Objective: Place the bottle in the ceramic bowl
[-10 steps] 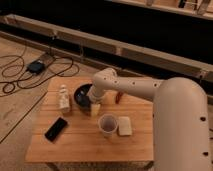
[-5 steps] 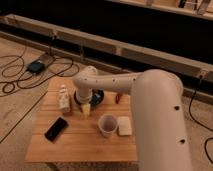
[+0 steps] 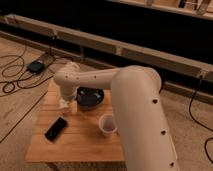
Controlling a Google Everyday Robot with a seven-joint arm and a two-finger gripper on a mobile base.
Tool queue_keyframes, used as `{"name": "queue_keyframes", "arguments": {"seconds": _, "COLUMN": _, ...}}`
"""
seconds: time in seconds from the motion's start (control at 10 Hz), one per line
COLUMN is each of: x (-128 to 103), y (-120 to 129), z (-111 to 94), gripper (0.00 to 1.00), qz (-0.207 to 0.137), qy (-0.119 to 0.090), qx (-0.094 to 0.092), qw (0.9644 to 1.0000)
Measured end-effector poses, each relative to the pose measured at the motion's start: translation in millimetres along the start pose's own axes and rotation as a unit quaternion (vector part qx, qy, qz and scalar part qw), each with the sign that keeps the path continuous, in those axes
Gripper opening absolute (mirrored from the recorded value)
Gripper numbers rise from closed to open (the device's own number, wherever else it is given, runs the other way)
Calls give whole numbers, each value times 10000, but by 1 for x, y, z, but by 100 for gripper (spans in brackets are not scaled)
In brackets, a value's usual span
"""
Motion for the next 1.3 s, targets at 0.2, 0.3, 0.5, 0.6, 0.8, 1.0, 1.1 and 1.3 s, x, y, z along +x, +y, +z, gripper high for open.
{"name": "queue_keyframes", "arguments": {"seconds": 0.2, "x": -15, "y": -19, "z": 4, "gripper": 80, "qz": -569, "qy": -23, "qx": 117, "qw": 9983}}
{"name": "queue_keyframes", "arguments": {"seconds": 0.3, "x": -21, "y": -27, "z": 8, "gripper": 80, "qz": -910, "qy": -56, "qx": 200, "qw": 9956}}
{"name": "queue_keyframes", "arguments": {"seconds": 0.5, "x": -27, "y": -36, "z": 15, "gripper": 80, "qz": -1556, "qy": -101, "qx": 332, "qw": 9872}}
{"name": "queue_keyframes", "arguments": {"seconds": 0.6, "x": -30, "y": -39, "z": 20, "gripper": 80, "qz": -1931, "qy": -146, "qx": 380, "qw": 9803}}
{"name": "queue_keyframes", "arguments": {"seconds": 0.8, "x": -31, "y": -40, "z": 25, "gripper": 80, "qz": -2391, "qy": -195, "qx": 386, "qw": 9700}}
{"name": "queue_keyframes", "arguments": {"seconds": 1.0, "x": -30, "y": -38, "z": 28, "gripper": 80, "qz": -2747, "qy": -240, "qx": 310, "qw": 9607}}
{"name": "queue_keyframes", "arguments": {"seconds": 1.1, "x": -30, "y": -37, "z": 30, "gripper": 80, "qz": -2906, "qy": -247, "qx": 242, "qw": 9562}}
{"name": "queue_keyframes", "arguments": {"seconds": 1.3, "x": -30, "y": -35, "z": 31, "gripper": 80, "qz": -3231, "qy": -235, "qx": 91, "qw": 9460}}
